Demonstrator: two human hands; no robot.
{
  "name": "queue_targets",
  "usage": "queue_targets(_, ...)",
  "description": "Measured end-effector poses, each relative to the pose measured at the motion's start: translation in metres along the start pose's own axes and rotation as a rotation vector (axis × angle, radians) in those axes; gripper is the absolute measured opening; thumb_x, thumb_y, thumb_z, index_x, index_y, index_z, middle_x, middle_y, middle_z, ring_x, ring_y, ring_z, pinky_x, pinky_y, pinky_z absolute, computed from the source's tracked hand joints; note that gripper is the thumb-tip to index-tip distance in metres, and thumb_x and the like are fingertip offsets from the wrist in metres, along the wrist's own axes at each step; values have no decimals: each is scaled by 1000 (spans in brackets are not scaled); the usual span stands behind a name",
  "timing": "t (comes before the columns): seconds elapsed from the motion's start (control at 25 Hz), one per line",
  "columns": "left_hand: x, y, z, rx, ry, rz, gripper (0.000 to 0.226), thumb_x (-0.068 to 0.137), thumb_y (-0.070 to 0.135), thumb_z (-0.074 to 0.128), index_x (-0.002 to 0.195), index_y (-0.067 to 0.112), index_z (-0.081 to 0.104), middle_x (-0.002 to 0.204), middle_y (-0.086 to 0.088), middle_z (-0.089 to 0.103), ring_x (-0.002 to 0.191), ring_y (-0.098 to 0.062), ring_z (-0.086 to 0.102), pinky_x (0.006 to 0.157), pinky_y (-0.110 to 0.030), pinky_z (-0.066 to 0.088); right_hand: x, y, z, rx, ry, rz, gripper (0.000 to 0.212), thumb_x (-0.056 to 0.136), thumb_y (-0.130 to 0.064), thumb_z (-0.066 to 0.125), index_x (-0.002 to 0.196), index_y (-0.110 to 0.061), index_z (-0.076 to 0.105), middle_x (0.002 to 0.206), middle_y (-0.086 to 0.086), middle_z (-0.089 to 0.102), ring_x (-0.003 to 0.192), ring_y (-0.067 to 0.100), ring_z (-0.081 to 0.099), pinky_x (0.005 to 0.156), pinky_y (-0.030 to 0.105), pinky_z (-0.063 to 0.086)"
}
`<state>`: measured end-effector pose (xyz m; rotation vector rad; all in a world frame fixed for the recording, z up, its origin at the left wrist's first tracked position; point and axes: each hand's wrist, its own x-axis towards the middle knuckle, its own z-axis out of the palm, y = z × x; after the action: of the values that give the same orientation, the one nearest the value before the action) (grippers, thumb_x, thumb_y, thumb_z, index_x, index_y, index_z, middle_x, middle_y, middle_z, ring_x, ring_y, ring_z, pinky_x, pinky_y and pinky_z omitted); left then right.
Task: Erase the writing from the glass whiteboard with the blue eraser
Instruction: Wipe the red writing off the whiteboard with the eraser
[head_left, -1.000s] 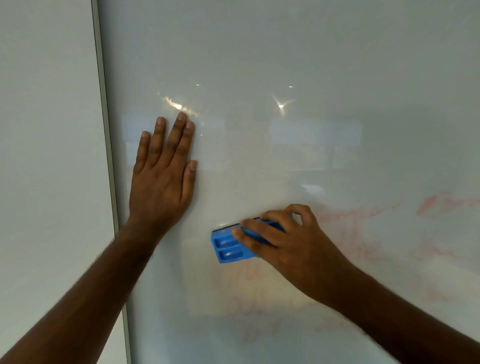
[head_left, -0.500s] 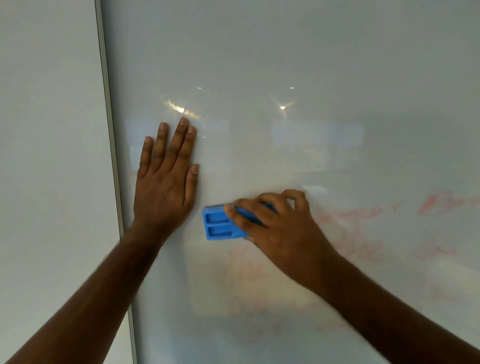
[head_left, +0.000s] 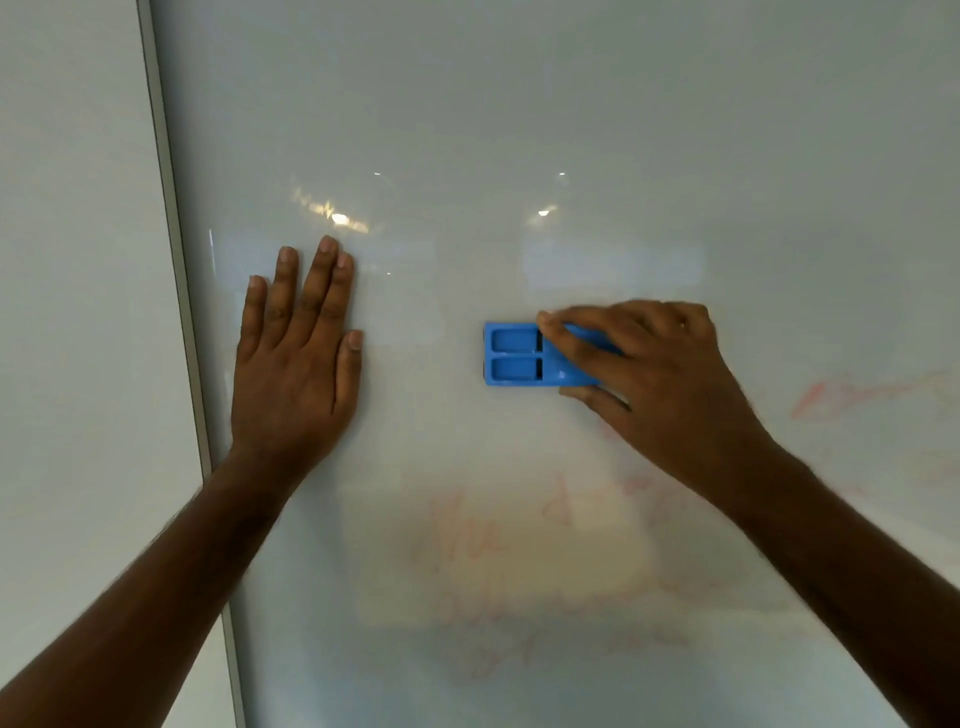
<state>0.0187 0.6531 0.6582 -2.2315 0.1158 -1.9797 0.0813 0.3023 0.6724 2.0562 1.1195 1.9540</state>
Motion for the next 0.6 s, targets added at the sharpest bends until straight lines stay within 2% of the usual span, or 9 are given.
queue_targets(0.12,0,1,0,-8,-9,-5,63,115,29,34,174,11,21,183,-7,17,170,-32,9,138,-56,11,9,-8,3,35,32,81,64,93,-49,61,152,-30,48,142,-8,60,113,29,61,94,50,44)
queue_targets(0.24,-2,2,1,-4,-19,-18,64,115,31,34,174,10,21,183,-7,16,170,-32,9,137,-57,11,-17,-31,9,32,-2,10,66,89,-48,65,150,-31,50,142,-9,59,111,27,59,94,49,44)
queue_targets(0.32,-5,2,0,6,-24,-21,64,115,32,33,174,10,21,183,-7,16,170,-32,9,138,-55,10,-48,-38,12,18,-36,-64,59,92,-44,64,149,-31,51,143,-10,58,111,24,57,94,48,43)
queue_targets(0.44,-8,2,0,13,-43,-21,65,115,34,32,174,10,20,183,-7,15,170,-31,8,138,-54,9,-80,-22,8,4,-37,-95,50,98,-39,58,147,-29,52,141,-7,60,111,25,58,94,48,43)
queue_targets(0.6,-11,4,0,13,-60,-36,66,115,35,31,174,10,18,184,-8,12,171,-32,6,138,-56,8,-66,25,-7,3,-7,20,52,100,-44,53,149,-27,48,139,-3,62,113,30,60,93,49,42)
